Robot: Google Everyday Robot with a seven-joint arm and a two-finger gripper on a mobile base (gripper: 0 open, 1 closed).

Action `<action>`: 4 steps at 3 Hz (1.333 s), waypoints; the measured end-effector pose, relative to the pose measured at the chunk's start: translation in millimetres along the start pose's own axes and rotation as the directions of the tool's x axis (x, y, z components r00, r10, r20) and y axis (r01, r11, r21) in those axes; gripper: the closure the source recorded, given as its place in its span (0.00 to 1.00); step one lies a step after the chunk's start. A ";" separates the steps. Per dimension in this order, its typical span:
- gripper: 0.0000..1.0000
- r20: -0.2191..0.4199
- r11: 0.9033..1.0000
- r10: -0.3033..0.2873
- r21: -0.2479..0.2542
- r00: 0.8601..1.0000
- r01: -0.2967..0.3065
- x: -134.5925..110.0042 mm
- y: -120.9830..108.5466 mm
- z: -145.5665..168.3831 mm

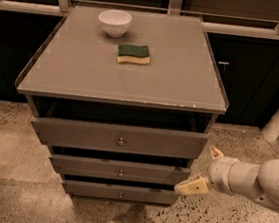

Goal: Open bottom drawer

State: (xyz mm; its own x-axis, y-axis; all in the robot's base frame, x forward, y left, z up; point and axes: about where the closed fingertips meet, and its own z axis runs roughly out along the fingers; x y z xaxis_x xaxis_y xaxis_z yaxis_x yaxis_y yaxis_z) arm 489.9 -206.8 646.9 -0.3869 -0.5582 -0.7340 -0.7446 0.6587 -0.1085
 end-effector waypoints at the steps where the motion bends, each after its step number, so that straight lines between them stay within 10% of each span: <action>1: 0.18 0.004 1.000 0.010 0.004 1.000 -0.010 3.1 -1.4 5.1; 4: 0.88 0.006 1.000 0.008 0.003 1.000 -0.008 2.7 -0.1 5.7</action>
Offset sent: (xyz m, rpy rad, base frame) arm 0.0026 -0.0001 -0.0056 0.0070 0.0000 -0.0087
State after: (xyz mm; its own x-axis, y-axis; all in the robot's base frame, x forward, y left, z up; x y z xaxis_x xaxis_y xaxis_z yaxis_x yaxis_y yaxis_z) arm 492.0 -205.4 641.1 -0.3898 -0.5498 -0.7388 -0.7397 0.6647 -0.1044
